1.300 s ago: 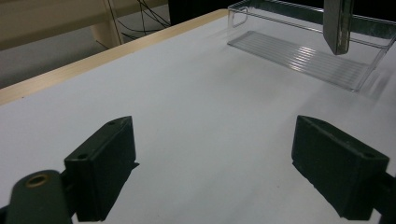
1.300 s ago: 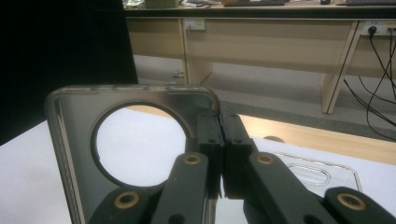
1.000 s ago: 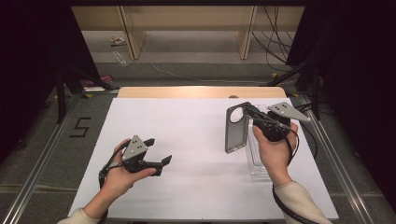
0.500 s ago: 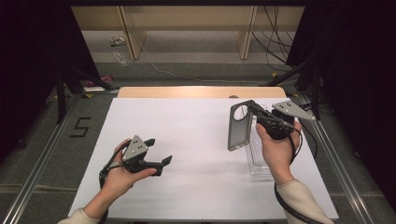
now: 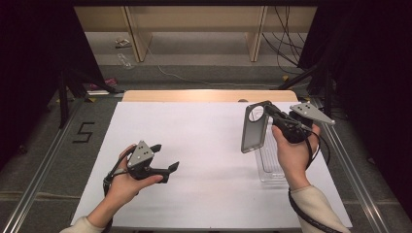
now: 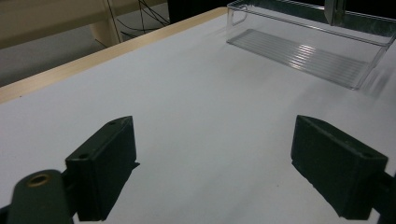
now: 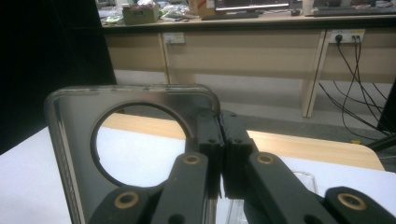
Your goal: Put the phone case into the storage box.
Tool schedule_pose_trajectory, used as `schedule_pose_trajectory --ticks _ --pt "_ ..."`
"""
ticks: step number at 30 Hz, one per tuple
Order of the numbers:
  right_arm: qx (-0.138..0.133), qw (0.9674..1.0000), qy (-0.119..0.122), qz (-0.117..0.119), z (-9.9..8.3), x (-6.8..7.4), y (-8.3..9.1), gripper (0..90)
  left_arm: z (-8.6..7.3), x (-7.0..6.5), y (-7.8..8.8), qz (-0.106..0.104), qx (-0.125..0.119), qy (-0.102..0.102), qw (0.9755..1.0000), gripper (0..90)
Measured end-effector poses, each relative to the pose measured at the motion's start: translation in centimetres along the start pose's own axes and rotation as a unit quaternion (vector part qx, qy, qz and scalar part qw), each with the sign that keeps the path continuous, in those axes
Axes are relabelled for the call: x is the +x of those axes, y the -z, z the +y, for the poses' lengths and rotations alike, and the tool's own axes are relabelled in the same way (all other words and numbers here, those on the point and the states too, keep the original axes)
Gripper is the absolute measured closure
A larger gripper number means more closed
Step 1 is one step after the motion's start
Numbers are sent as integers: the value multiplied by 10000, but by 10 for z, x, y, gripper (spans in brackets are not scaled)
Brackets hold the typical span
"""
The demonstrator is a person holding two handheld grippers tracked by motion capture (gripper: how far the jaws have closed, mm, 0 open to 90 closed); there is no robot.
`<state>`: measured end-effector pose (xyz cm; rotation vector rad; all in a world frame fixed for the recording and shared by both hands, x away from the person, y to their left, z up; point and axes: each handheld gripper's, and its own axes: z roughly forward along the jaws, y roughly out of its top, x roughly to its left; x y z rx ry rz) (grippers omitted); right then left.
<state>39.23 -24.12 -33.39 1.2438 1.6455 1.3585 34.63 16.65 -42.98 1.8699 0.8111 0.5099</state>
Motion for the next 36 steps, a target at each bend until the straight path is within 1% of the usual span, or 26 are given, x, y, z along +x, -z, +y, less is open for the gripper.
schedule_pose_trajectory --ticks 36 --pt "-183 9991 -162 -336 8 -29 7 888 -1 1 0 27 16 23 10000 142"
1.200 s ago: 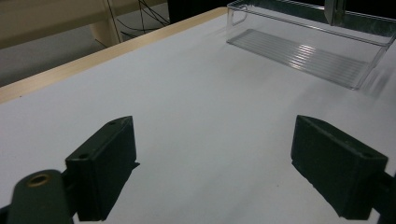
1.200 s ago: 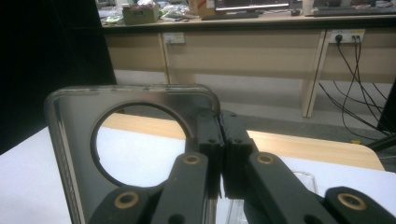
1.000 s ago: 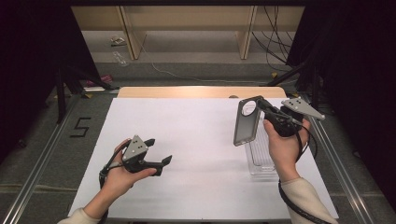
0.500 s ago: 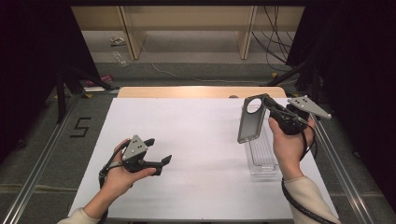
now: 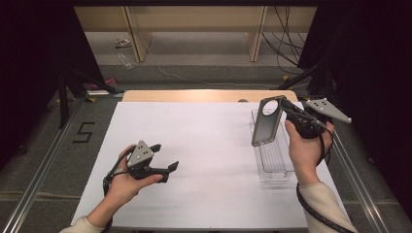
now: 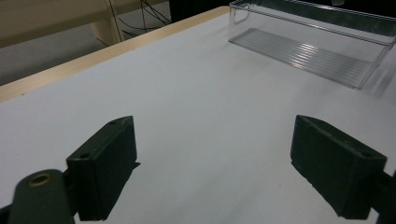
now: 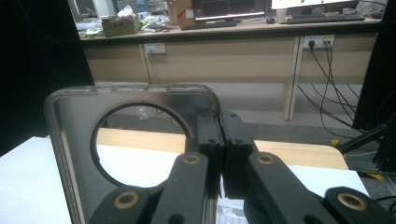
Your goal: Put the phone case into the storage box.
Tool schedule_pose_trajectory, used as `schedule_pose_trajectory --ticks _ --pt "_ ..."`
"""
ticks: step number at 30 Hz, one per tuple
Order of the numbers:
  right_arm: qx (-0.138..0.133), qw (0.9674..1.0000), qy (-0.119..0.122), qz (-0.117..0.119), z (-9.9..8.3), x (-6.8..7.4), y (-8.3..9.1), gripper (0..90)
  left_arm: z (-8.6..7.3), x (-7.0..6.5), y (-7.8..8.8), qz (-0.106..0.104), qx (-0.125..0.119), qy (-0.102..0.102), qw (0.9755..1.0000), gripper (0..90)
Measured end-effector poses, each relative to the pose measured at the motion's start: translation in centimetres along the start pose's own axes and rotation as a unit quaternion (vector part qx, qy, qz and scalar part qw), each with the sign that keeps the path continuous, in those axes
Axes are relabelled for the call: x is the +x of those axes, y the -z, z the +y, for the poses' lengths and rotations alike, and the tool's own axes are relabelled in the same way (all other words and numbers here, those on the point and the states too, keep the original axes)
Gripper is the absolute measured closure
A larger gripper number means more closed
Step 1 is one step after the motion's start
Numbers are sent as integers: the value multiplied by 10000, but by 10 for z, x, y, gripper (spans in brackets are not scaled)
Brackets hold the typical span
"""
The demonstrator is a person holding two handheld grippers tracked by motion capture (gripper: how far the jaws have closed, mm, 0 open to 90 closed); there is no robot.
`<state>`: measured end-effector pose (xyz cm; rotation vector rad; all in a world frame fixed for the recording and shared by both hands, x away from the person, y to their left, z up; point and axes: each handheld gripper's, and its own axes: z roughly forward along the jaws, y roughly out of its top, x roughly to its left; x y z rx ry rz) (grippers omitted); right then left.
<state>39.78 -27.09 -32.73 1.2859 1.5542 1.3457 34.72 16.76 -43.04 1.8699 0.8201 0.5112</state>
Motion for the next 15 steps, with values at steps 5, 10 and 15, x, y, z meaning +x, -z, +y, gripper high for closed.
schedule_pose_trajectory --ticks 5,10,15 --pt "-22 10000 -27 -40 0 -4 0 888 0 0 0 2 -5 -13 10000 142" --pt "-22 10000 -46 -85 0 -7 0 888 0 0 0 0 -3 -3 10000 142" --pt "-22 9999 -68 -116 1 -9 1 888 0 0 0 3 -5 -15 10000 143"
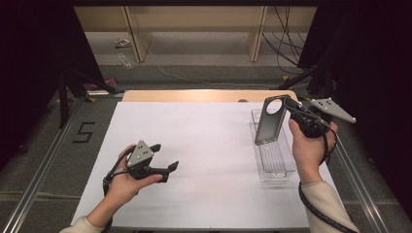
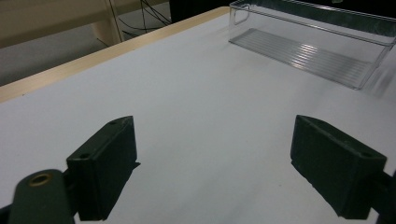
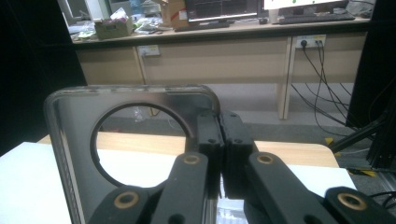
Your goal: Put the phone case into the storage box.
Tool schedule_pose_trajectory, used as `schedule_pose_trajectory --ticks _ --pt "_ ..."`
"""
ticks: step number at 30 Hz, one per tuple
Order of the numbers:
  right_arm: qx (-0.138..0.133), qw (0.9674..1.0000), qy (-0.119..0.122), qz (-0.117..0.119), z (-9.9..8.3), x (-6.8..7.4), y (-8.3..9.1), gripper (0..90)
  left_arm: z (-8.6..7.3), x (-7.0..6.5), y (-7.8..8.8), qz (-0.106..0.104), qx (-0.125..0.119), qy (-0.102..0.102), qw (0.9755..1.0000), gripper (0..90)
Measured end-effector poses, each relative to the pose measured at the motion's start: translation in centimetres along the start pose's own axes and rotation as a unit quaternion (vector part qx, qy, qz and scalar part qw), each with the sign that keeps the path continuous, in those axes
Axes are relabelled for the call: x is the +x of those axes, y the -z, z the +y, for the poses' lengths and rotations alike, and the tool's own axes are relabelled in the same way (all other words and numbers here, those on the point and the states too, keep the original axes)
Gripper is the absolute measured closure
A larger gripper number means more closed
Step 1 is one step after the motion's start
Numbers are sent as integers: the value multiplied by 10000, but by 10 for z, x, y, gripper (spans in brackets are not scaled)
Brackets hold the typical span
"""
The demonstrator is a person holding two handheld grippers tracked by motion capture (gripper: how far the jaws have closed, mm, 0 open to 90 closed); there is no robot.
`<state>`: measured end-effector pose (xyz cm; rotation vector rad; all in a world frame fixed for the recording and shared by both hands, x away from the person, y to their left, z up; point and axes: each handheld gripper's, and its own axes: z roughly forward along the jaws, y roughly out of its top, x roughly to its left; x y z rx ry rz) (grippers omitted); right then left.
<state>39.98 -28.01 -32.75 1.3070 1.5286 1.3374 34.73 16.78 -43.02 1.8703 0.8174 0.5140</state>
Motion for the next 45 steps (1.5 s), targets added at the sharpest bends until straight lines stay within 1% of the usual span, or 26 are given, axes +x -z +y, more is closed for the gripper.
schedule_pose_trajectory --ticks 15,37,45 --pt "-32 9999 -75 -79 1 -7 0 888 0 -1 0 -10 0 16 10000 143" --pt "-41 9997 -71 -224 1 -16 -1 887 0 -1 -1 -22 0 13 10000 146" --pt "-12 9996 -116 -257 0 -20 -3 887 -1 -1 -1 -18 10 13 10000 146"
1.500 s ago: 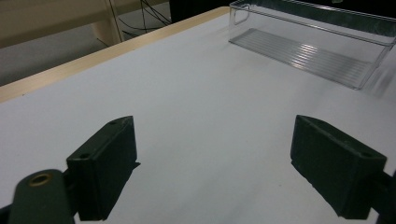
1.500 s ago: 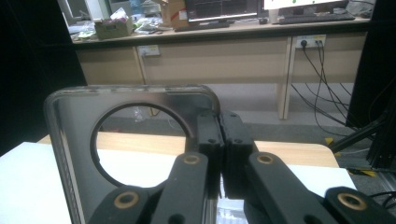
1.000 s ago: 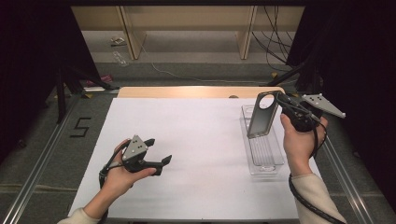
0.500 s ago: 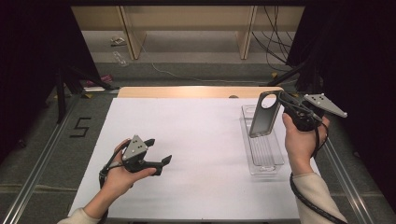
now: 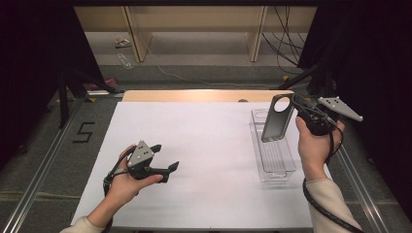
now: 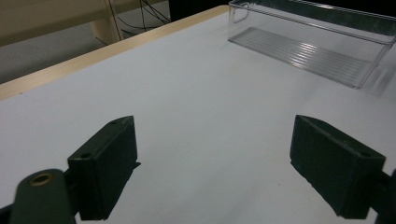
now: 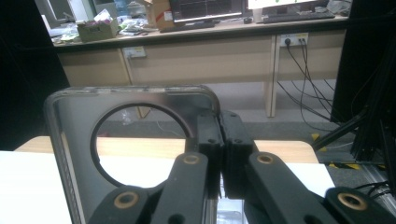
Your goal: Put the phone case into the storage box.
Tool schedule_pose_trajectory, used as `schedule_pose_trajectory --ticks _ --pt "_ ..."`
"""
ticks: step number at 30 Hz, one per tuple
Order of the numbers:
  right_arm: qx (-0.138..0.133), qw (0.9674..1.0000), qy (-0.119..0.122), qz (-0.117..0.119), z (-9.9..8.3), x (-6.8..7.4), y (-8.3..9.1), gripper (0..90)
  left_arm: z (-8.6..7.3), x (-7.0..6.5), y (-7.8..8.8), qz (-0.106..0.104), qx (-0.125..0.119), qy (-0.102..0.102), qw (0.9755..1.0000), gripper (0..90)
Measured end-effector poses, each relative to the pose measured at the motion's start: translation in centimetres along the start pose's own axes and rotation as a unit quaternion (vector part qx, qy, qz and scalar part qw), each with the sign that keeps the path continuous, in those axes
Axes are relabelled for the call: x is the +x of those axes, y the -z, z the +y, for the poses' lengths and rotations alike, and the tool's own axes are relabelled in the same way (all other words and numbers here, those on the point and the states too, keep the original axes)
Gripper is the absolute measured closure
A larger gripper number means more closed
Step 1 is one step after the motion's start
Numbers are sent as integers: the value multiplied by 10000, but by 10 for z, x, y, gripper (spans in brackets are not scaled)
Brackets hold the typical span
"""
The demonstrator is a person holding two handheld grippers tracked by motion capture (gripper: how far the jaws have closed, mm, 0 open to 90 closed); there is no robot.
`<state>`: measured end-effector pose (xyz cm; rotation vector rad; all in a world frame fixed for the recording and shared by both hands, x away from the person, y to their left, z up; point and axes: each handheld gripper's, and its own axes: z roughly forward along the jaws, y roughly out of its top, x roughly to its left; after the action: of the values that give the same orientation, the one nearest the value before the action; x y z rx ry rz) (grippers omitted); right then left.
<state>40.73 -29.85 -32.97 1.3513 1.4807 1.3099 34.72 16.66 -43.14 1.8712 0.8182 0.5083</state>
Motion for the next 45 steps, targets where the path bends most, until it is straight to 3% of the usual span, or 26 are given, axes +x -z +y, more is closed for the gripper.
schedule_pose_trajectory --ticks 45 --pt "8 9999 79 -73 4 -5 -10 887 2 1 1 15 -45 14 10000 148"
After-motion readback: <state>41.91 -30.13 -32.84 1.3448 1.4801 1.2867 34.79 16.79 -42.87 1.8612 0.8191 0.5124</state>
